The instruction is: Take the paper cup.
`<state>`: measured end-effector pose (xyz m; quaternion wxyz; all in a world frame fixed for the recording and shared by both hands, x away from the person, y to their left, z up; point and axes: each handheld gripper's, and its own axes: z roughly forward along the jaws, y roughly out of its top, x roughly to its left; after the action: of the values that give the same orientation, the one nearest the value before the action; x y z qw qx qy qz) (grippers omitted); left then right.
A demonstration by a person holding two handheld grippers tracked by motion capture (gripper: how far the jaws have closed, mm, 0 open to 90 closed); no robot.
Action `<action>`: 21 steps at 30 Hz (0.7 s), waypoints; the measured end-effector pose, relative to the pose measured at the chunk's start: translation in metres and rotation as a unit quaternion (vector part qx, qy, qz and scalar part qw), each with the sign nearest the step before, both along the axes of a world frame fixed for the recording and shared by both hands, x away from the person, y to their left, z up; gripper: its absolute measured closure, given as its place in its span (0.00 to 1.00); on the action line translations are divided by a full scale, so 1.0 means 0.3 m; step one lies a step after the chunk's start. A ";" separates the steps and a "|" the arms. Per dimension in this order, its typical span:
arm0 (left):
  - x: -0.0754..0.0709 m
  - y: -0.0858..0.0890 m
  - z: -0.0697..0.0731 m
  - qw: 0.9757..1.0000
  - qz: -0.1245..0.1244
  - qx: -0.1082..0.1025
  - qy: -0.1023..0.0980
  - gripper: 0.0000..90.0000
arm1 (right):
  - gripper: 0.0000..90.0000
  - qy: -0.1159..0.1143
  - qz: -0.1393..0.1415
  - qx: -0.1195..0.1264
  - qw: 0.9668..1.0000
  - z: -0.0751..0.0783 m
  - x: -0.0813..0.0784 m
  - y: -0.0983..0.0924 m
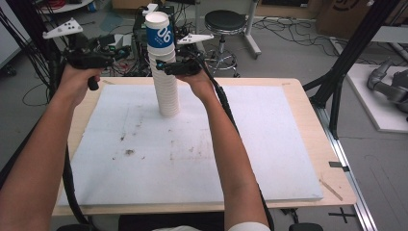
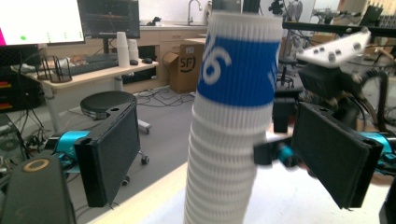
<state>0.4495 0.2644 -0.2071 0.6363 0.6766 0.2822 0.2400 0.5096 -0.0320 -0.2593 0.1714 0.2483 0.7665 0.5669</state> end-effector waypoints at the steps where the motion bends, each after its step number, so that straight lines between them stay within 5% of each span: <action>1: 0.000 0.000 0.000 1.000 0.000 0.000 0.000 0.17 | 0.18 -0.001 0.000 0.000 1.000 -0.001 0.001 0.000; 10: 0.055 -0.132 0.049 0.999 -0.028 0.015 -0.009 0.17 | 0.18 -0.003 0.002 -0.005 1.000 0.002 -0.003 0.003; 21: 0.124 -0.270 0.076 0.999 0.007 0.045 -0.003 0.22 | 0.18 -0.007 0.006 -0.013 1.000 0.008 -0.011 0.015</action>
<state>0.4867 0.1833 -0.1843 0.6041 0.7021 0.2739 0.2591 0.5061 -0.0274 -0.2570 0.1765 0.2377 0.7740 0.5597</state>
